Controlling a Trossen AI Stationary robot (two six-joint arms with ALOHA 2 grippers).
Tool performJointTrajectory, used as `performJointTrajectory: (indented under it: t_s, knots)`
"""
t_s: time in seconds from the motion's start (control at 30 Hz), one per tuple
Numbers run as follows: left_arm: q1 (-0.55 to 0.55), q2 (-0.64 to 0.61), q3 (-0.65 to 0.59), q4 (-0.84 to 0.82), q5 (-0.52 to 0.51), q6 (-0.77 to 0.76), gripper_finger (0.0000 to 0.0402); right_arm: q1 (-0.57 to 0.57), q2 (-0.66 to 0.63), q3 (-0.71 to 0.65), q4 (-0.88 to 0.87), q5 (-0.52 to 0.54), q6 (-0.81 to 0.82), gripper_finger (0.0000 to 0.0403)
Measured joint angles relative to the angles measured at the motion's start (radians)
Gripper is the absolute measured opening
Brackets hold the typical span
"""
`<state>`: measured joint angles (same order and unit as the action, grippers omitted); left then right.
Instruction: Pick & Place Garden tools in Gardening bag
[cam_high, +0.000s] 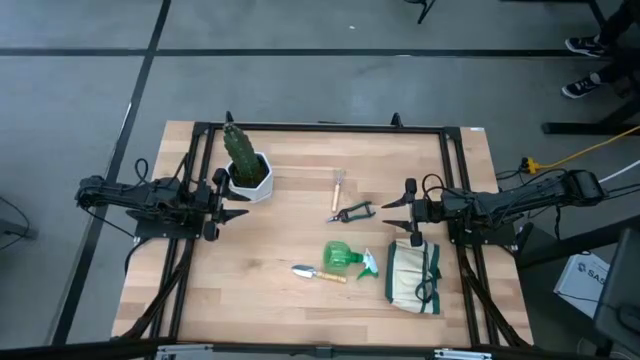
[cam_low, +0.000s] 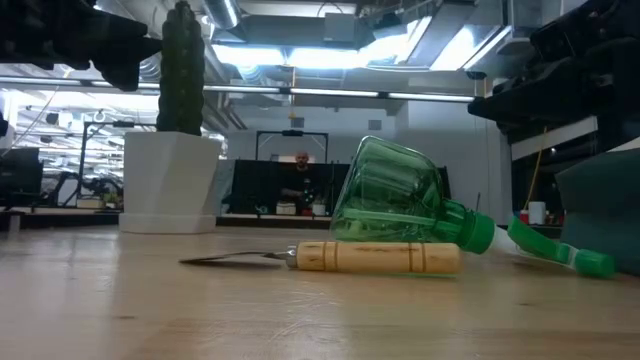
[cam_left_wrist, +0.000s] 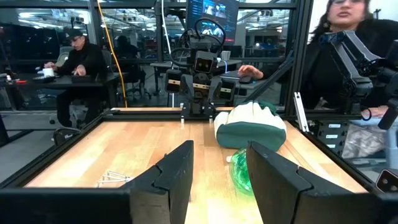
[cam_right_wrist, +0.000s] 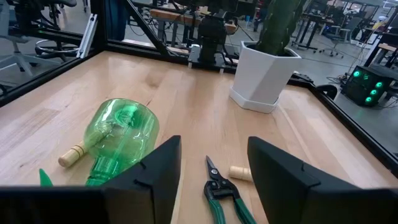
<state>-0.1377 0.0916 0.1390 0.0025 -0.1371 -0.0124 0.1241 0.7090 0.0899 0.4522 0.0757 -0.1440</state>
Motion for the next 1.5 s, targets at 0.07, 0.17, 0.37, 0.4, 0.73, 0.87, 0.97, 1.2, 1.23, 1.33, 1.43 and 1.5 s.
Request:
performJointTrajectory:
  t_s: [0.07, 0.17, 0.37, 0.4, 0.73, 0.87, 0.97, 1.2, 1.23, 1.33, 1.43, 1.5]
  knots:
    - [0.000, 0.000, 0.000, 0.000, 0.000, 0.000, 0.0143, 0.000, 0.000, 0.000, 0.000, 0.000, 0.000, 0.0188]
    - [0.000, 0.000, 0.000, 0.000, 0.000, 0.000, 0.0144, 0.000, 0.000, 0.000, 0.000, 0.000, 0.000, 0.0188]
    - [0.000, 0.000, 0.000, 0.000, 0.000, 0.000, 0.0143, 0.000, 0.000, 0.000, 0.000, 0.000, 0.000, 0.0188]
    - [0.000, 0.000, 0.000, 0.000, 0.000, 0.000, 0.0143, 0.000, 0.000, 0.000, 0.000, 0.000, 0.000, 0.0188]
    - [0.000, 0.000, 0.000, 0.000, 0.000, 0.000, 0.0143, 0.000, 0.000, 0.000, 0.000, 0.000, 0.000, 0.0188]
    - [0.000, 0.000, 0.000, 0.000, 0.000, 0.000, 0.0143, 0.000, 0.000, 0.000, 0.000, 0.000, 0.000, 0.0188]
    - [0.000, 0.000, 0.000, 0.000, 0.000, 0.000, 0.0144, 0.000, 0.000, 0.000, 0.000, 0.000, 0.000, 0.0188]
    - [0.000, 0.000, 0.000, 0.000, 0.000, 0.000, 0.0143, 0.000, 0.000, 0.000, 0.000, 0.000, 0.000, 0.0188]
    - [0.000, 0.000, 0.000, 0.000, 0.000, 0.000, 0.0143, 0.000, 0.000, 0.000, 0.000, 0.000, 0.000, 0.0188]
    - [0.000, 0.000, 0.000, 0.000, 0.000, 0.000, 0.0144, 0.000, 0.000, 0.000, 0.000, 0.000, 0.000, 0.0188]
    - [0.000, 0.000, 0.000, 0.000, 0.000, 0.000, 0.0143, 0.000, 0.000, 0.000, 0.006, 0.000, 0.021, 0.0188]
    - [0.000, 0.000, 0.000, 0.000, 0.000, 0.000, 0.0144, 0.001, 0.000, 0.000, 0.011, -0.013, 0.070, 0.0188]
